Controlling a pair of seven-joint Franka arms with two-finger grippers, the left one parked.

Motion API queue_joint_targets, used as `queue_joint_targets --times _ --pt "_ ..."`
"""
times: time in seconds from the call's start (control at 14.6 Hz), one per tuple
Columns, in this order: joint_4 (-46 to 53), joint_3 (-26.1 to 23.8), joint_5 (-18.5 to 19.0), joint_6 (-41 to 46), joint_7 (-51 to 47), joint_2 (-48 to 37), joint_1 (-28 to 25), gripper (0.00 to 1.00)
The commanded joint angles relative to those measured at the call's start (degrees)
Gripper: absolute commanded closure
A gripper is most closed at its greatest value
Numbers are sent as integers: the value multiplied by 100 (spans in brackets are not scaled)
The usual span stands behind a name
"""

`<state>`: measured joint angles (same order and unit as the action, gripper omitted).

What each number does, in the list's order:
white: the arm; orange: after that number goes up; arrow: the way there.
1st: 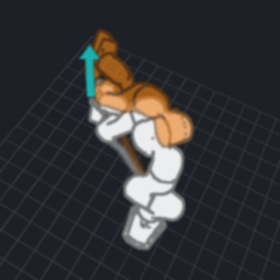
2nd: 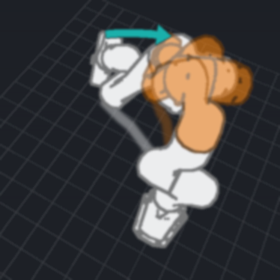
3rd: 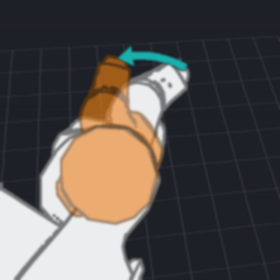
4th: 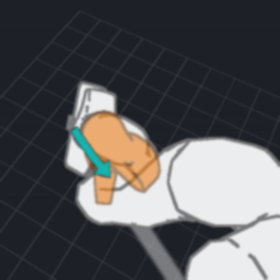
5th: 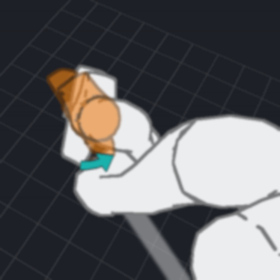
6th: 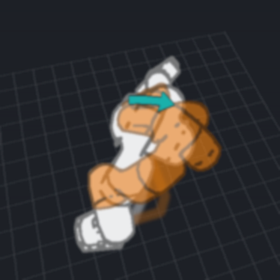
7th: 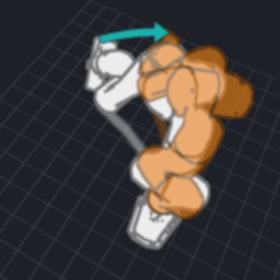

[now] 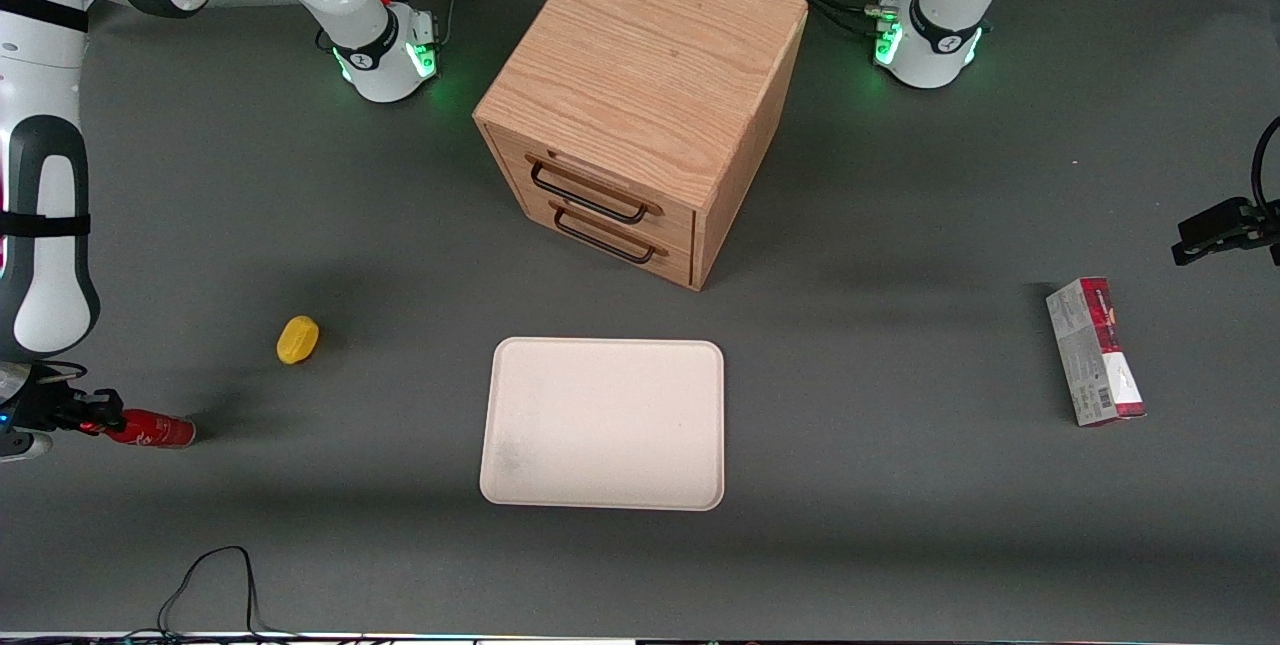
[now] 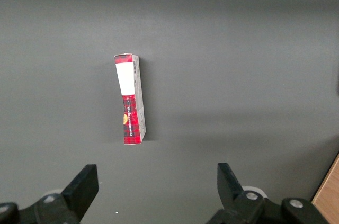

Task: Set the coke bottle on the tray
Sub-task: 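Close the right gripper around the red bottle's body, then lift the bottle and carry it over the cream tray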

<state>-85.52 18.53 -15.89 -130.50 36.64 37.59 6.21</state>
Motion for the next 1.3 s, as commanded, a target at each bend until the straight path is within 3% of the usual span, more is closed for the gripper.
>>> queue_joint_targets --times 0.0,0.21,0.41,0.55,0.69,0.96,1.24 --pt "376 2 -133 655 -76 -50 -15 100" --pt "929 -24 -46 1498 -1478 -207 -190 100" --pt "1983 -278 533 2877 -3017 -235 -489 100" --pt "2371 -437 876 3362 -3993 -304 -865 100" --pt "2513 -612 1044 3452 -4977 -366 -1296 100" --pt "2909 -1481 1563 3330 -6271 -305 -1667 100" --pt "2901 -2238 2274 2461 -7457 10 -1992 100"
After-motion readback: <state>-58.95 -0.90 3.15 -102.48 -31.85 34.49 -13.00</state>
